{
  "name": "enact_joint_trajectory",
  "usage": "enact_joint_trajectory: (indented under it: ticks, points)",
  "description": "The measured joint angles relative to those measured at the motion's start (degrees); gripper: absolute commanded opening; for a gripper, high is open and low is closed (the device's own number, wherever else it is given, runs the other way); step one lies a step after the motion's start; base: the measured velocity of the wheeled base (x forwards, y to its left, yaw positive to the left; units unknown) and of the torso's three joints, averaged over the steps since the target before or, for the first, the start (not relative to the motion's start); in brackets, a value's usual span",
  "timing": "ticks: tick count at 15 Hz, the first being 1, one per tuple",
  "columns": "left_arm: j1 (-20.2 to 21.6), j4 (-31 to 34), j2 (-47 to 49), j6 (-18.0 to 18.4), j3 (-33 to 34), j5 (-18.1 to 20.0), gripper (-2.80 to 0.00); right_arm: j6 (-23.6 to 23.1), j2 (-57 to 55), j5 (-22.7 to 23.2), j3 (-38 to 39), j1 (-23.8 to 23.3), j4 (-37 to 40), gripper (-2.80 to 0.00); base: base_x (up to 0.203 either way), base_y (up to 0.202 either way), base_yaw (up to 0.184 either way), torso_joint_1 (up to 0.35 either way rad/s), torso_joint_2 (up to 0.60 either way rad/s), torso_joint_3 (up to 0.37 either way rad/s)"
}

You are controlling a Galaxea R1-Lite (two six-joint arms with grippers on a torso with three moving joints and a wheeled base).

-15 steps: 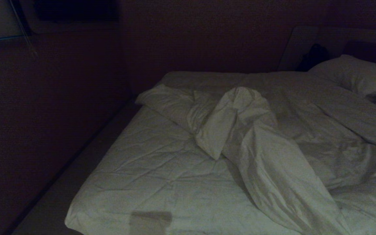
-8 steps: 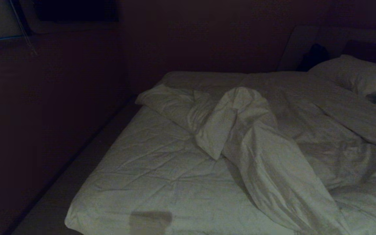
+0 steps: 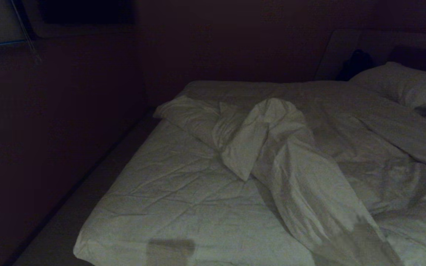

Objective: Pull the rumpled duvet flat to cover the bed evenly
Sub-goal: Hold the folded corner of the quilt

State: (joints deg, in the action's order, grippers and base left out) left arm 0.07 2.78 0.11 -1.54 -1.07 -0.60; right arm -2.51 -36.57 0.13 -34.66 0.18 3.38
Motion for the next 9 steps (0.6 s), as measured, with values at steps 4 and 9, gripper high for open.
enact_joint_trajectory:
  ticks: [4,9]
  points:
    - [0.0,0.0,0.0,0.0,0.0,0.0,-2.80,-4.1,-12.2,0.2,-3.1,0.5,-0.6,-2.80,0.000,0.000,0.000,0.000,0.00,0.000]
    - [0.0,0.0,0.0,0.0,0.0,0.0,-2.80,-8.2,-26.2,0.5,-4.0,2.2,-6.3,-2.80,0.000,0.000,0.000,0.000,0.00,0.000]
